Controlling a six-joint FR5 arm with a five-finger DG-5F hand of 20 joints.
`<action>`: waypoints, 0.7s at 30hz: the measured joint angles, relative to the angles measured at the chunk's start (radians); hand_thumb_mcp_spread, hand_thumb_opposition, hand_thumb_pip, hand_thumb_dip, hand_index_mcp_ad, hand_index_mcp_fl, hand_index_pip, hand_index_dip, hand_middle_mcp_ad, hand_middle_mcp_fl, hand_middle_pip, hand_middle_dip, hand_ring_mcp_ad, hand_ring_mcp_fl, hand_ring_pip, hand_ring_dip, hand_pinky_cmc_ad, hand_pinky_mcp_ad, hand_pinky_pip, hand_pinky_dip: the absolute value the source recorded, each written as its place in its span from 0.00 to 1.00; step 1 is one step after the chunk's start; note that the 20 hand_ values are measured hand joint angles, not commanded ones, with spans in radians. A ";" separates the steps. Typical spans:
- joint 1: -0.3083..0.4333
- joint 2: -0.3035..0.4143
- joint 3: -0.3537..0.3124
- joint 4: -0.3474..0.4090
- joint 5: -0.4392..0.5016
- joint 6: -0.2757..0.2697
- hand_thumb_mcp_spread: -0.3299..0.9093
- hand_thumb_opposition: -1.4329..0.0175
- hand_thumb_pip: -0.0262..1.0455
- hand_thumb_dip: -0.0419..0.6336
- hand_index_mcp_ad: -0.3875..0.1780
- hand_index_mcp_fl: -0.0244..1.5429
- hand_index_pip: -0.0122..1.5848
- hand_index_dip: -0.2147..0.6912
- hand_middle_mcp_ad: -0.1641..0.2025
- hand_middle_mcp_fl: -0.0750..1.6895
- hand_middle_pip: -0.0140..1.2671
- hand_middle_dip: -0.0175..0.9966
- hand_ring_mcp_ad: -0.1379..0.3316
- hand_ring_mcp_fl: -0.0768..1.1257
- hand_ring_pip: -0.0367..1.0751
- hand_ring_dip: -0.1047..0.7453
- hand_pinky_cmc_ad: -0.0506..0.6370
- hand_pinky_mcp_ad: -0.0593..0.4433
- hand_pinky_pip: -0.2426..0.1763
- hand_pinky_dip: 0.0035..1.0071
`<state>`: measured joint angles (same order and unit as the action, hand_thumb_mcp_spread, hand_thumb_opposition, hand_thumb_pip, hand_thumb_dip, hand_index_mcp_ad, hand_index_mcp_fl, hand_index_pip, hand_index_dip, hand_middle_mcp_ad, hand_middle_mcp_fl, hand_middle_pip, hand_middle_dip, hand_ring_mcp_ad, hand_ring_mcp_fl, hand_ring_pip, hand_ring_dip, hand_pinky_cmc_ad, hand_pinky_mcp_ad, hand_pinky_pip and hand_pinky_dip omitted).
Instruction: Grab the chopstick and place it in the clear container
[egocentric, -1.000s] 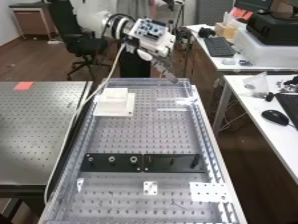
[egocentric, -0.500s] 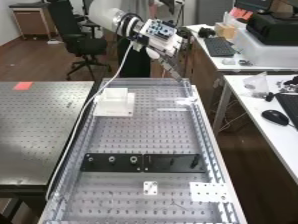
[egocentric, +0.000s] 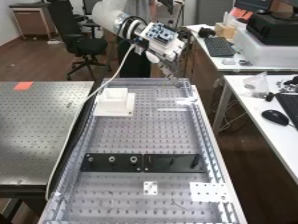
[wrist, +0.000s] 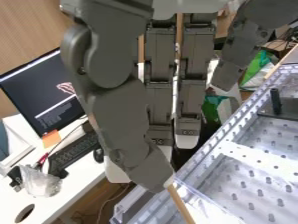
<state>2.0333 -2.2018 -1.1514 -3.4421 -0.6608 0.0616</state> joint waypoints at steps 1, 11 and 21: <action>0.000 0.000 0.000 -0.003 -0.002 0.001 0.96 0.20 0.45 0.53 0.52 0.98 0.10 0.76 0.48 0.81 0.16 0.69 0.37 0.88 0.12 0.62 0.79 0.70 0.89 0.15; -0.011 -0.056 0.040 -0.080 -0.049 0.050 0.96 0.20 0.45 0.53 0.53 0.98 0.10 0.76 0.48 0.81 0.16 0.69 0.37 0.87 0.12 0.62 0.79 0.70 0.89 0.15; -0.031 -0.104 0.099 -0.175 -0.084 0.048 0.96 0.20 0.45 0.53 0.54 0.98 0.10 0.76 0.49 0.81 0.16 0.69 0.36 0.87 0.12 0.62 0.79 0.70 0.89 0.15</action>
<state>2.0022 -2.3053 -1.0529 -3.6170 -0.7451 0.1094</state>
